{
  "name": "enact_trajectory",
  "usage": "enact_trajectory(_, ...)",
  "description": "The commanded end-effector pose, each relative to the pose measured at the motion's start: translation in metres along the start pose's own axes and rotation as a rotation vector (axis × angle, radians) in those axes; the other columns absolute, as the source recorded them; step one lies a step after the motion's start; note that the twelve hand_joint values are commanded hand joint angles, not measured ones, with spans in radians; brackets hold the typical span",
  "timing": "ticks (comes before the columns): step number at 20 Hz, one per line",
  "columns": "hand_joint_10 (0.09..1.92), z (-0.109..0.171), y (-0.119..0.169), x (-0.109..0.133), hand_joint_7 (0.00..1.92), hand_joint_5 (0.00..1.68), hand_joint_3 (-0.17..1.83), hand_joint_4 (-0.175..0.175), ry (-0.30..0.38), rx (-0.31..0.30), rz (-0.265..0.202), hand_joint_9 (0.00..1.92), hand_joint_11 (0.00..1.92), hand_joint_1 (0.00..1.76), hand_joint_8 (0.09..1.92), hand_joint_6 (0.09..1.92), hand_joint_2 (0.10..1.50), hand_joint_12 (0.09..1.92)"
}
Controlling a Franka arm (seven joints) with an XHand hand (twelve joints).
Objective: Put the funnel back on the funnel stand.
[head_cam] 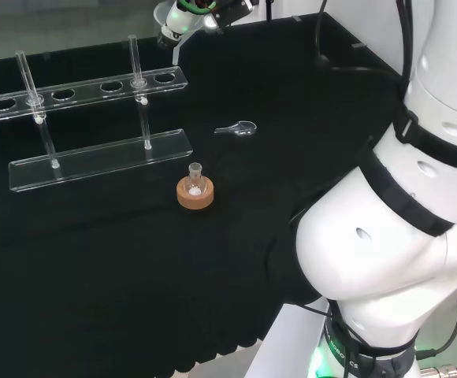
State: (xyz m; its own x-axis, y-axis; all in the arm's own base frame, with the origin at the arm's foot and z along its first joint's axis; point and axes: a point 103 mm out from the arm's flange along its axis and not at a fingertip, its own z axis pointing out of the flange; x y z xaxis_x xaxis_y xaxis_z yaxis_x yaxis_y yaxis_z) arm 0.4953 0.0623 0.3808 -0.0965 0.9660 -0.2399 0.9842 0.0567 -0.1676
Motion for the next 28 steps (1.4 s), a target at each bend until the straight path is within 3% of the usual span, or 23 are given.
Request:
enact_trajectory(1,0.41,0.011,0.047,-0.002,0.72,1.03,0.47,0.095,0.010,0.012,-0.035,0.96,0.78,0.76,0.64,0.52,0.83,1.20)
enact_trajectory(10,0.41,0.023,0.070,0.003,0.72,1.03,0.47,0.098,0.016,0.022,-0.059,0.96,0.78,0.76,0.64,0.52,0.83,1.20)
enact_trajectory(17,0.41,0.034,0.075,0.007,0.72,1.04,0.47,0.101,-0.008,0.051,-0.057,0.96,0.78,0.76,0.64,0.52,0.83,1.20)
enact_trajectory(28,0.41,0.053,0.079,0.002,0.72,1.05,0.47,0.105,0.015,0.067,-0.067,0.96,0.78,0.76,0.64,0.52,0.82,1.20)
